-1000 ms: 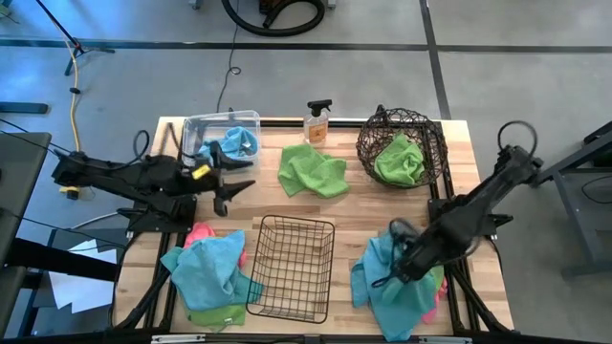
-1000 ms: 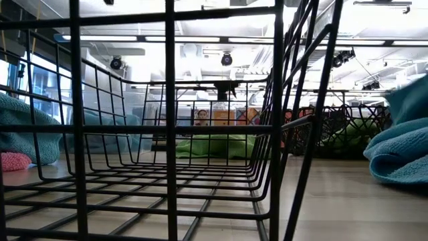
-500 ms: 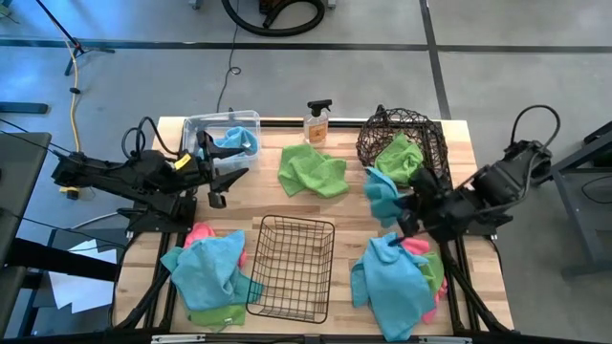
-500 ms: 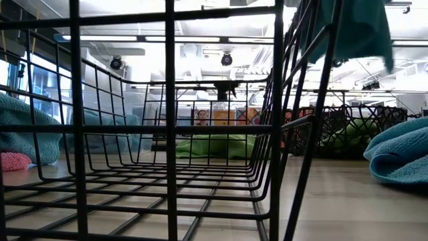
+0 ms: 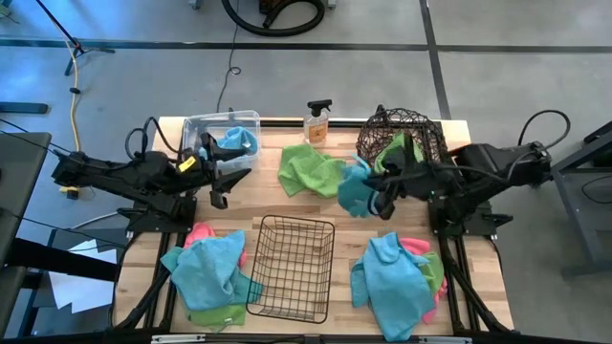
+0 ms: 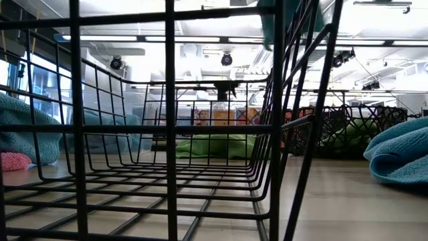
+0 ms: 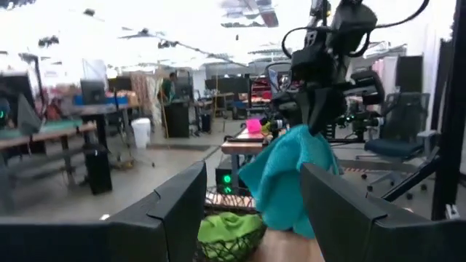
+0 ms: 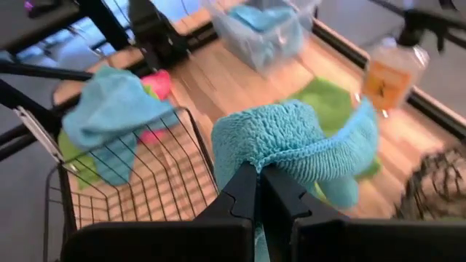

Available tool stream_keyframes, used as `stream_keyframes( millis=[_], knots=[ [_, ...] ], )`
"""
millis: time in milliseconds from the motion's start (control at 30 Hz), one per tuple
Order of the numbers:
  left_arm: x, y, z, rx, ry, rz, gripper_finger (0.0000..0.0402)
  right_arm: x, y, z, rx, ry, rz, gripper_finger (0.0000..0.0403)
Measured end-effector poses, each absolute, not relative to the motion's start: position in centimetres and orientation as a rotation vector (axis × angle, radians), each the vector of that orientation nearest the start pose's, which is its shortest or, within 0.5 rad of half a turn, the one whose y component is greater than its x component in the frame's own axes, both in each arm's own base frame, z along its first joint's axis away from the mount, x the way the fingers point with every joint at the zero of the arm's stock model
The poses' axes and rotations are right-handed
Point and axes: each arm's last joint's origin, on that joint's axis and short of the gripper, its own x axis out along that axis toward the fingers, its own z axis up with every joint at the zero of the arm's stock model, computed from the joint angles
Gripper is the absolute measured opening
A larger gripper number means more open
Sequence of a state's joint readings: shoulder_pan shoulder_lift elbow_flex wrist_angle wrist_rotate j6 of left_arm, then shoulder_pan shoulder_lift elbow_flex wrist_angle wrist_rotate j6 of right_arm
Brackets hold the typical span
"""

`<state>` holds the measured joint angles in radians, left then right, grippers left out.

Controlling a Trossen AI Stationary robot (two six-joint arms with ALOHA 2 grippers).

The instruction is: Sort microfiber towel by color & place in baskets

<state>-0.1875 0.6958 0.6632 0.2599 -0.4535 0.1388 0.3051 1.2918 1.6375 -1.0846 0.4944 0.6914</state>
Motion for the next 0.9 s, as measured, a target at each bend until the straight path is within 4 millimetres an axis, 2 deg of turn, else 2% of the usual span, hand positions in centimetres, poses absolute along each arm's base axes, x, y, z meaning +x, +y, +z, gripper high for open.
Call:
stream_keyframes(
  millis=[200, 367, 667, 900],
  knots=[
    [16.8, -1.9, 34.0, -0.079, -0.168, 0.257, 0.0216, 24.0, 4.5, 44.0, 0.307, 0.512, -0.313, 0.0],
    [18.4, -2.5, 35.1, -0.137, -0.171, 0.155, 0.0233, 25.8, 4.0, 44.1, 0.247, 0.463, -0.25, 0.0],
    [22.5, -2.8, 36.3, -0.103, -0.116, 0.136, 0.0275, 28.2, 3.3, 44.2, 0.168, 0.399, -0.14, 0.0],
    [25.9, -2.3, 36.9, -0.113, -0.086, 0.066, 0.0287, 29.4, 3.2, 44.5, 0.092, 0.329, -0.081, 0.0]
  ],
)
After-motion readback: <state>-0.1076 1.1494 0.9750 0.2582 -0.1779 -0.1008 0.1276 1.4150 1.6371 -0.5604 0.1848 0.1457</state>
